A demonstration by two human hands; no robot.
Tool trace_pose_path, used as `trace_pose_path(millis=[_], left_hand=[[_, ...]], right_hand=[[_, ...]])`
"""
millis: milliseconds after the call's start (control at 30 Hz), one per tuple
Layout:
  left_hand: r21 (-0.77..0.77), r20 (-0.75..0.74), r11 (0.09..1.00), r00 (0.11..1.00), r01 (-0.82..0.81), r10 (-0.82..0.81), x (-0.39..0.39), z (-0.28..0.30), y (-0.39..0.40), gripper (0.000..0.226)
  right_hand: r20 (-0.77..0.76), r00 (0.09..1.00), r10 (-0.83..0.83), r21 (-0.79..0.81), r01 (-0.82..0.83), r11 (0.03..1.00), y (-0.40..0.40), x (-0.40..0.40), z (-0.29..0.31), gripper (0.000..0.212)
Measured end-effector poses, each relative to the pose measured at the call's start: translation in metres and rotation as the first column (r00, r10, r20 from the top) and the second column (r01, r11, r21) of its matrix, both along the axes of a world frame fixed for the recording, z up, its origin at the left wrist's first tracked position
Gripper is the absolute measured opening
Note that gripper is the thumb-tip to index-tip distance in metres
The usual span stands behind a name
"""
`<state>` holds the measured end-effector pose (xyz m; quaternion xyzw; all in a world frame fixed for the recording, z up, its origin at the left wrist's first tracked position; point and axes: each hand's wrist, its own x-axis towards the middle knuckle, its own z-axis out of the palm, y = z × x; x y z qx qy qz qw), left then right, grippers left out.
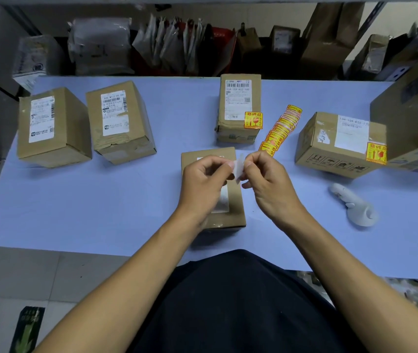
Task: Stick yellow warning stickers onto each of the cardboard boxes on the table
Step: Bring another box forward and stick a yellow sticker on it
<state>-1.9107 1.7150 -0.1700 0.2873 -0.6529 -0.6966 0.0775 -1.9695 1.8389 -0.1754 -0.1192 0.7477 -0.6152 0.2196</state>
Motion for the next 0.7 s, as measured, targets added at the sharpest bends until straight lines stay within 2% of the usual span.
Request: trace_pose_path(millis=[100, 167, 267, 400, 533, 600, 667, 700], left_hand=[[0.209, 0.172, 0.962, 0.975, -0.176, 0.141, -0.004, -0.012, -0.006, 0.018], [0.28, 0.226, 0.933, 0.96, -0.227, 0.165, -0.003, -0.019, -0.013, 0.015], [0.282, 0.265, 0.935, 0.954, -0.218, 0.142, 0.001, -0.027, -0.021, 0.012], [0.247, 0.307, 0.948, 0.944, -0.201, 0.12, 0.005, -0.032, -0.023, 0.009], [0.225, 0.309, 0.959, 0.946, -0.173, 0.098, 0.005, -0.034, -0.018, 0.011], [0.22, 0.309, 0.96, 0.946, -0.171, 0.098, 0.005, -0.034, -0.016, 0.012], [0.239, 0.314, 0.951, 0.943, -0.194, 0.114, 0.003, -0.034, -0.014, 0.013], [0.262, 0.32, 0.941, 0.939, -0.215, 0.125, 0.001, -0.034, -0.014, 0.012]], right_hand=[[0.104, 0.984, -0.141, 0.1, 0.131, 0.986, 0.01, -0.009, -0.023, 0.021], [0.172, 0.959, -0.227, 0.154, 0.201, 0.967, 0.023, -0.016, -0.041, 0.021], [0.232, 0.919, -0.319, 0.248, 0.261, 0.933, 0.041, -0.02, -0.065, 0.022], [0.25, 0.91, -0.332, 0.456, 0.192, 0.869, 0.06, -0.018, -0.096, 0.019], [0.149, 0.951, -0.271, 0.693, 0.095, 0.714, 0.077, -0.013, -0.114, 0.02], [0.104, 0.965, -0.242, 0.749, 0.084, 0.657, 0.079, -0.013, -0.113, 0.025], [0.015, 0.983, -0.184, 0.766, 0.107, 0.634, 0.075, -0.01, -0.103, 0.042], [-0.079, 0.988, -0.13, 0.744, 0.145, 0.653, 0.07, -0.007, -0.098, 0.045]])
